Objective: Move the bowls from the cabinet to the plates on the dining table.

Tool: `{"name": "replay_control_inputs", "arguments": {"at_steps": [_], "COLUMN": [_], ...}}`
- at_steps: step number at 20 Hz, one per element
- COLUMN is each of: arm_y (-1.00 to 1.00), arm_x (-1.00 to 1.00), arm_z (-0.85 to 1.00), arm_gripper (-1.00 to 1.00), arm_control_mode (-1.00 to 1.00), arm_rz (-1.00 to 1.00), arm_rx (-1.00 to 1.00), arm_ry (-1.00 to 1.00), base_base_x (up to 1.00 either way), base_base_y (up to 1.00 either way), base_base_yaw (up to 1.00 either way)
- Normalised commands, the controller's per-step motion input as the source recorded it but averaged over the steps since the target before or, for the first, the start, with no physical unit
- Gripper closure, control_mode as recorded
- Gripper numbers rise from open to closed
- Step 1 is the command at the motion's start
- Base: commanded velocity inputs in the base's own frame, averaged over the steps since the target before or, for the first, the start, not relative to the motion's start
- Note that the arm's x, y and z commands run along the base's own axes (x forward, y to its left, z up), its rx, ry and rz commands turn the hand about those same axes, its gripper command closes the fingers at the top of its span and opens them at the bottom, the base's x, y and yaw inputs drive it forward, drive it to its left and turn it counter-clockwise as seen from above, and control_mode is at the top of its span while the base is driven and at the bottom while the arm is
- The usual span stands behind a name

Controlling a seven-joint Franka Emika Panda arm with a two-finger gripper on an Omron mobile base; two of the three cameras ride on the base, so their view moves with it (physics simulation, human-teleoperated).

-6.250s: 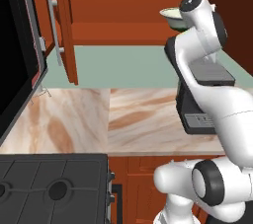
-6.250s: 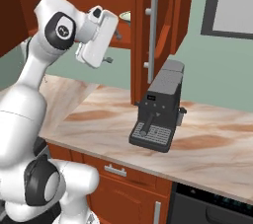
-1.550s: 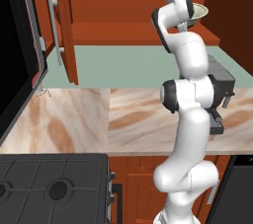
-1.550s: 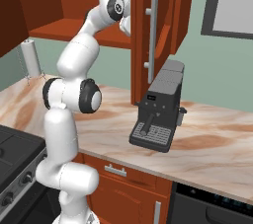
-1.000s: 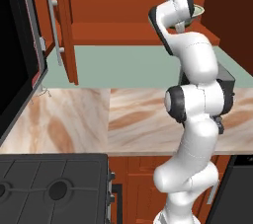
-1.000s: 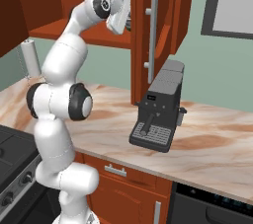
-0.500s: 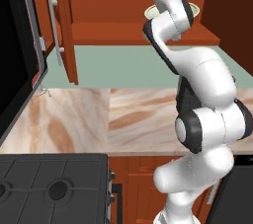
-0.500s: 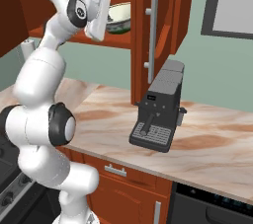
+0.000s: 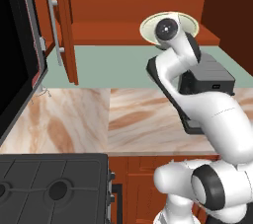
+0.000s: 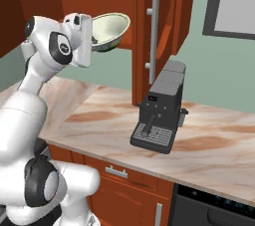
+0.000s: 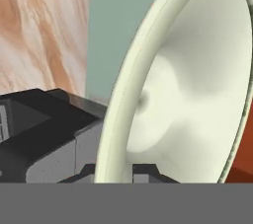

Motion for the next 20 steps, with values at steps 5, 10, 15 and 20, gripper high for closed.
{"name": "replay_control_inputs", "arguments": {"at_steps": [5,10,15,20], "arm_y": [0.27,0.24,0.05,0.0], "arm_x": [-0.97,-0.9,-0.69,-0.59], "arm_z": [-0.24,-0.36,-0.93,-0.98], "arm_gripper": [1.0,1.0,1.0,1.0], "arm_control_mode": [-1.0,-1.0,-1.0,-1.0], "arm_rz": [0.08,0.08,0.05,0.02], "arm_rx": [0.0,0.0,0.0,0.0], "arm_ry": [-0.12,-0.11,-0.06,-0.04], "base_base_x": [0.0,0.0,0.0,0.0], "base_base_y": [0.0,0.0,0.0,0.0], "base_base_yaw": [0.0,0.0,0.0,0.0]}}
